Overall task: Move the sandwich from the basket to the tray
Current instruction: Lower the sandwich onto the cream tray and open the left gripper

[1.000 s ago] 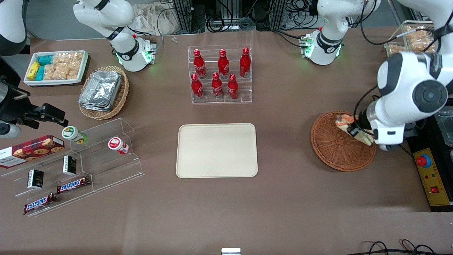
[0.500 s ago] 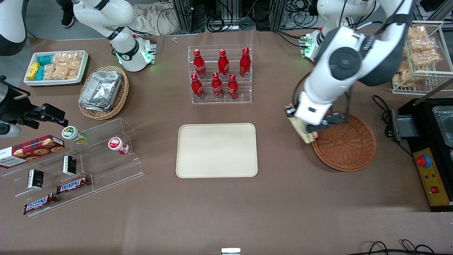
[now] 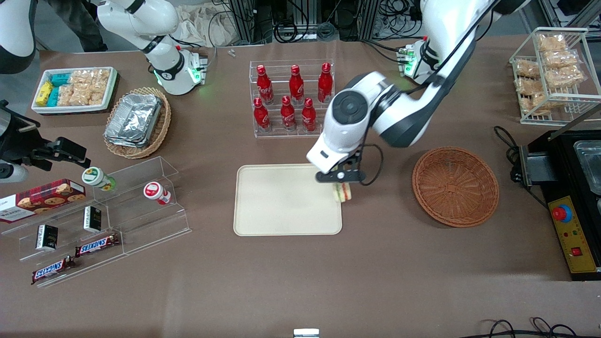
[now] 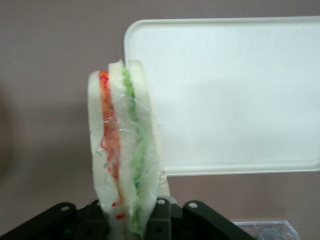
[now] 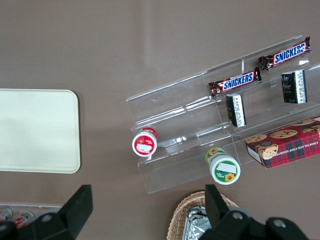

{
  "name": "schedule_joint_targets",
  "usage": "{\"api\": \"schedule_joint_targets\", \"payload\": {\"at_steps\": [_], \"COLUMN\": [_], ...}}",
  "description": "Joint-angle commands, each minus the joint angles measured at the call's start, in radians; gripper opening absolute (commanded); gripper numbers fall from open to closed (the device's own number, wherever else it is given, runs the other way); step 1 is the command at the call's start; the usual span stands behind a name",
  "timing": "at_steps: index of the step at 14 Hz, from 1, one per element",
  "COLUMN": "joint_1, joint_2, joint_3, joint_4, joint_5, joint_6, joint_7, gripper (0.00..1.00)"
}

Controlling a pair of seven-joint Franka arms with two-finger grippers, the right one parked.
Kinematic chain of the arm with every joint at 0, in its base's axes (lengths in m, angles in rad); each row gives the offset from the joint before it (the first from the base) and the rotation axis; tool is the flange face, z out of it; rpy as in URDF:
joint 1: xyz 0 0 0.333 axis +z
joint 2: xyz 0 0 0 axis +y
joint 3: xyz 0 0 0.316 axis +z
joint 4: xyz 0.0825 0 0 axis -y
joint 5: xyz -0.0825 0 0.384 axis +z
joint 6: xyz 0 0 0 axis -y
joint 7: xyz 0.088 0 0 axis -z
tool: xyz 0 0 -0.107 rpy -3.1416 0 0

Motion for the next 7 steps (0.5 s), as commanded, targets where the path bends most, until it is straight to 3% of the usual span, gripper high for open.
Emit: {"api": "schedule_joint_targets", "payload": {"at_steps": [1,5,7], "joint_1": [-0.016,-0.037,-0.040], "joint_2": [0.125,0.207,0.231], "joint_3": [0.003,0.003,0.007], "joint_4": [0.087,0.079,0.078], "joint_5": [0.081,0.188,0.202], "joint_6": [0.045,0.108,0.133], "joint_7": [0.021,0.021,0.022], "gripper": [0.00,0.00,0.09]}}
